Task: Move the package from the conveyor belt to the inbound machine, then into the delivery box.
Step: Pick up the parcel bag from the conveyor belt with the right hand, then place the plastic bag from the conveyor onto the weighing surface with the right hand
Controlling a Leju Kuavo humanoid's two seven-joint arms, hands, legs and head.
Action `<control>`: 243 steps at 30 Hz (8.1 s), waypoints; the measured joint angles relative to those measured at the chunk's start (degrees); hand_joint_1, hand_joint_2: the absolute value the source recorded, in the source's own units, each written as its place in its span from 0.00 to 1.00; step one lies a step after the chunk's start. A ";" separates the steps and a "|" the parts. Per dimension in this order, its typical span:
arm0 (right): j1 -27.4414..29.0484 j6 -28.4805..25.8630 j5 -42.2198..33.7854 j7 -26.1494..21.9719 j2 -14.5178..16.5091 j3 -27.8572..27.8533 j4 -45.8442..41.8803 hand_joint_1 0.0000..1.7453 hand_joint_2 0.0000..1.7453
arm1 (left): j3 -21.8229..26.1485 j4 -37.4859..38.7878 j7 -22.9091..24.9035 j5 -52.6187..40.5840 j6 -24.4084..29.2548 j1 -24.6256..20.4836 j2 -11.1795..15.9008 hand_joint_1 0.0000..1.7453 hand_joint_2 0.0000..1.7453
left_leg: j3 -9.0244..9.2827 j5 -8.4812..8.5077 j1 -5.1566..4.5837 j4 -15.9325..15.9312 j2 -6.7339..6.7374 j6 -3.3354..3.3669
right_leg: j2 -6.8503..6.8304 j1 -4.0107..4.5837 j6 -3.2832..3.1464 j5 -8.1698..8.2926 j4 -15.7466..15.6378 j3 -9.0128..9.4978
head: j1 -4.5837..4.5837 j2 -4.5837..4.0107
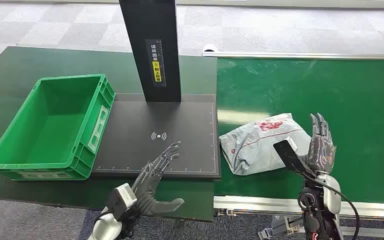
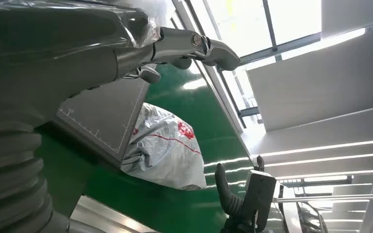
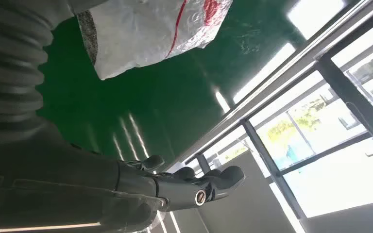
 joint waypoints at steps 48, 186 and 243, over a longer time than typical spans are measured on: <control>-35.96 64.48 14.97 19.70 1.25 21.93 46.14 0.00 1.00 | -8.01 18.55 -3.14 6.18 -0.01 -12.76 -3.43 0.00 1.00 | 0.13 0.10 -0.03 0.05 -0.02 0.02 | 0.01 0.00 0.04 0.13 -0.02 0.01 | 0.01 -0.01; -35.13 20.29 6.63 -0.67 14.24 44.38 35.63 1.00 1.00 | 2.14 7.85 -7.25 22.78 17.14 -5.41 -2.71 0.00 1.00 | -0.03 0.12 0.12 0.03 0.00 -0.01 | 0.07 0.10 0.06 0.12 -0.05 -0.06 | 0.02 -0.01; -25.61 21.28 -32.78 -11.46 20.12 25.13 29.65 0.00 1.00 | -1.33 13.03 -4.70 25.19 17.19 -8.65 -3.34 0.00 1.00 | -0.03 0.11 0.13 0.03 -0.02 -0.01 | 0.05 0.11 0.06 0.12 -0.05 -0.10 | 0.03 -0.01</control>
